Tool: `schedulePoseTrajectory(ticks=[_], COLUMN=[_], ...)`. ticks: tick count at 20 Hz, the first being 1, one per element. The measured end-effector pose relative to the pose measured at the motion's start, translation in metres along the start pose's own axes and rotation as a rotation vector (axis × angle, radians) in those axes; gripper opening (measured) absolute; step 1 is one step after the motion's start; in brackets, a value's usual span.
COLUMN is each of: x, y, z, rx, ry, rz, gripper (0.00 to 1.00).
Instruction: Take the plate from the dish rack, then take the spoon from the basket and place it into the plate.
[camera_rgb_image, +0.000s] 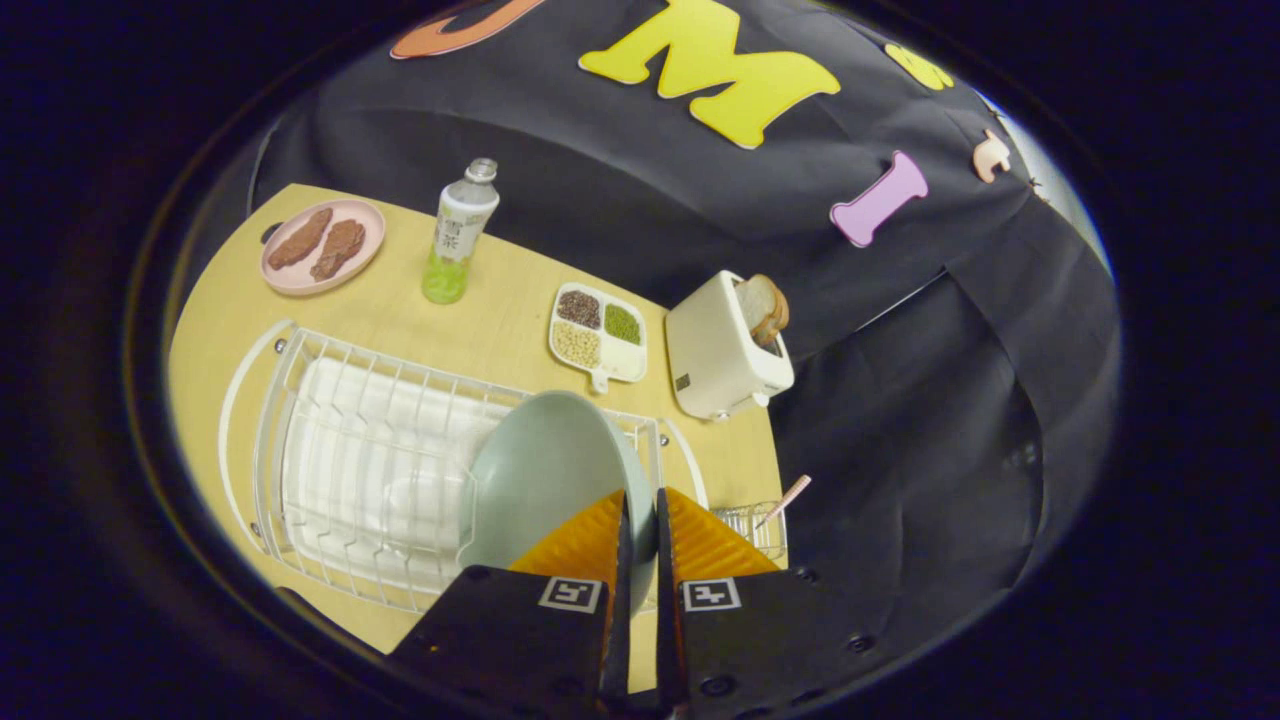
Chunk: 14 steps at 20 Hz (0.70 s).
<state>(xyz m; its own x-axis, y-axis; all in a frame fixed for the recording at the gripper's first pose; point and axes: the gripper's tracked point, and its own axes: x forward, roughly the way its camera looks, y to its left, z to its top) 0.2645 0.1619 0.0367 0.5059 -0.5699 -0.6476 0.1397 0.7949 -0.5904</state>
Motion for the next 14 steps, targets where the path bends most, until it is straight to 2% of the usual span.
schedulePoseTrajectory(ticks=[5,8,14], x=[-0.004,0.0,0.009], y=[-0.003,-0.006,-0.011], z=[-0.007,-0.015,-0.014], rx=[0.028,0.024,0.053], ry=[-0.055,-0.042,-0.047], rz=[0.014,0.037,0.127], gripper=[0.16,0.16,0.11])
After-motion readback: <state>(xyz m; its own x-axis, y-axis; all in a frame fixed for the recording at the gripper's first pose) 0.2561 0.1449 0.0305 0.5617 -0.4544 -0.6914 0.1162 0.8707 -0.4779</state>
